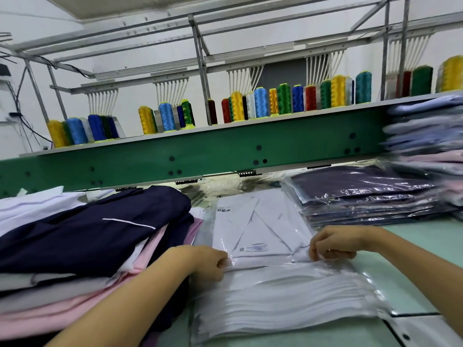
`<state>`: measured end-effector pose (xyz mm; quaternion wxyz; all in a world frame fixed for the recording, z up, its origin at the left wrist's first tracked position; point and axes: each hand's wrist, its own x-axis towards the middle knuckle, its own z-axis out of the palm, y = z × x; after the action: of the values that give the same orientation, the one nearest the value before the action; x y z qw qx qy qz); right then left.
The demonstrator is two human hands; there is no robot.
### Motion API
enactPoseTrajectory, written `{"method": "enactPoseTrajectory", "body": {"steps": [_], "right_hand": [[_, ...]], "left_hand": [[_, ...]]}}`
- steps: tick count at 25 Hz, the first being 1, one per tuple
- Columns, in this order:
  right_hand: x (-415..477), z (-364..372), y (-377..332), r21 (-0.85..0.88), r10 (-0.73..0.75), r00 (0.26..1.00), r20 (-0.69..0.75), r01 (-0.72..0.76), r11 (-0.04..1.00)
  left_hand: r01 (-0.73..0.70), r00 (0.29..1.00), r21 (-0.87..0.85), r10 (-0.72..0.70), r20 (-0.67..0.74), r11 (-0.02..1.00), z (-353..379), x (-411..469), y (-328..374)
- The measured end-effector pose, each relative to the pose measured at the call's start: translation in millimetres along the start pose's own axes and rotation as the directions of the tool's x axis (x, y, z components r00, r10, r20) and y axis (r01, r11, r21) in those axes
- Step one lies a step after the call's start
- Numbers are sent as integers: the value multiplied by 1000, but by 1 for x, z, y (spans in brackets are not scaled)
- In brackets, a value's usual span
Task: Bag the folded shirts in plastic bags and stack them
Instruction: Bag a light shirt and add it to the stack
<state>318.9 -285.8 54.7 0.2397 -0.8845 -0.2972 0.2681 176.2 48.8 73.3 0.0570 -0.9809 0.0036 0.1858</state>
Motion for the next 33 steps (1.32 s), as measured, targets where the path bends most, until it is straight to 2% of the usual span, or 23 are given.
{"method": "enactPoseTrajectory", "body": {"steps": [2, 4, 6, 8, 10, 13, 16, 18, 21, 23, 26, 28, 33], "right_hand": [[6, 3, -3, -59, 28, 999, -44, -31, 998], [13, 9, -11, -148, 34, 991, -131, -54, 988], [18, 15, -20, -313, 47, 959, -278, -137, 940], [24, 17, -31, -454, 28, 889, -457, -260, 852], [34, 11, -41, -460, -44, 802, -596, -296, 837], [62, -4, -59, -336, -120, 709, -695, -172, 926], [114, -12, -74, -231, -136, 731, -669, -30, 972], [155, -13, -77, -261, -120, 768, -630, -63, 963], [206, -17, -78, -357, -107, 793, -600, -146, 923], [229, -19, -75, -386, -88, 814, -574, -174, 906], [250, -23, -61, -365, 22, 857, -515, -243, 899], [255, -27, -47, -317, 91, 872, -480, -270, 909], [252, -32, -29, -240, 182, 847, -500, -337, 910]], "left_hand": [[9, 998, 64, -13, 66, 998, -12, 3, 2], [-16, 999, 113, 10, 53, 993, -21, 10, 6], [7, 1000, 157, -4, -22, 988, -24, 21, 12], [78, 987, 252, -39, -154, 965, -25, 34, 19], [161, 959, 275, -84, -271, 948, -30, 54, 22], [203, 912, 101, -150, -382, 974, -44, 90, 22], [181, 864, -166, -237, -444, 969, -53, 128, 25], [158, 821, -287, -287, -494, 945, -55, 156, 25], [94, 755, -316, -274, -595, 944, -57, 198, 22], [54, 768, -338, -255, -587, 940, -56, 218, 21], [75, 810, -367, -271, -519, 927, -46, 242, 14], [131, 821, -409, -330, -466, 903, -39, 252, 9], [297, 820, -425, -456, -346, 855, -35, 254, -1]]}}
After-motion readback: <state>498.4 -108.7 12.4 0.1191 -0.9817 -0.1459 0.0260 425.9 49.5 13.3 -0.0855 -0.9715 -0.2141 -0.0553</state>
